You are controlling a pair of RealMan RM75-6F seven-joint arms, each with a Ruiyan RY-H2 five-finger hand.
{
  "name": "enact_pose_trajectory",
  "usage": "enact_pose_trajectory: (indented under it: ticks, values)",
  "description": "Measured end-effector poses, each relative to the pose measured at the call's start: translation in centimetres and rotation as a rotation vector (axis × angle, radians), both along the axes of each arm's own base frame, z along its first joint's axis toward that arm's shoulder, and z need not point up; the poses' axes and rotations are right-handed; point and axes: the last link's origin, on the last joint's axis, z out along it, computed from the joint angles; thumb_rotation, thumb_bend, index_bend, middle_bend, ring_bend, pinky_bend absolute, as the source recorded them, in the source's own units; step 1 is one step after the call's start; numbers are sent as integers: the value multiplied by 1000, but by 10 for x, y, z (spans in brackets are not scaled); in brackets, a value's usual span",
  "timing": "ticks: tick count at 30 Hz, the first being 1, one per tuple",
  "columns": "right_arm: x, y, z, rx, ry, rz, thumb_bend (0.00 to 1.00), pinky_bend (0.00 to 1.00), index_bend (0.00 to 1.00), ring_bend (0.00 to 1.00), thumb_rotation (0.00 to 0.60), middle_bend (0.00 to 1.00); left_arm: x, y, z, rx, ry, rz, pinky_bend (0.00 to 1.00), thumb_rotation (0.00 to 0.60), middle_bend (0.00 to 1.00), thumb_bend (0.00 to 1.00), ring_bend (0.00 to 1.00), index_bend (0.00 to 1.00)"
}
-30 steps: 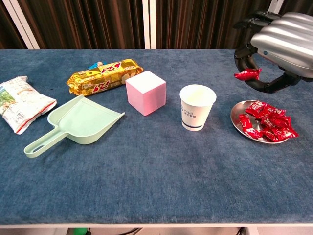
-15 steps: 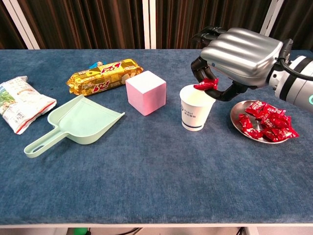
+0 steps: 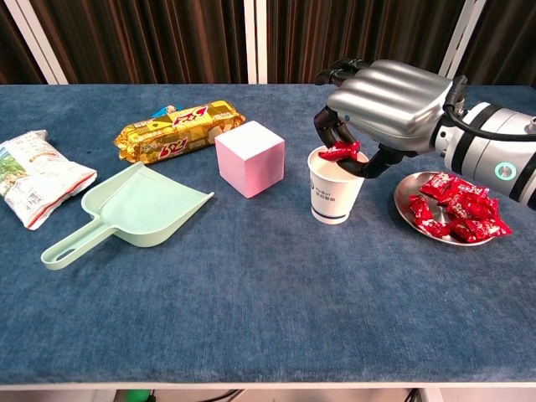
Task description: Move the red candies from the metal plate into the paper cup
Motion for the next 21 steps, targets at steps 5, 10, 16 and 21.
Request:
enact_pose_trajectory:
  ticks: [5, 10, 16, 21]
  values:
    - [-2, -1, 1, 6, 7, -12, 448, 0, 380, 0, 600, 289, 0, 1, -1, -3, 1, 1, 151, 600, 31, 97, 1, 89]
    - [-2, 0, 4, 10, -9, -1, 438, 0, 305, 0, 600, 234, 0, 1, -1, -5, 4, 2, 151, 600, 31, 99, 1, 89]
    - [-5, 2, 11, 1, -24, 8, 438, 0, 294, 0, 600, 231, 0, 1, -3, -10, 8, 1, 151, 600, 31, 97, 1, 90]
    - [-18, 7, 29, -33, -46, 0, 425, 0, 285, 0, 600, 228, 0, 0, -2, -6, 6, 0, 151, 600, 31, 98, 1, 90]
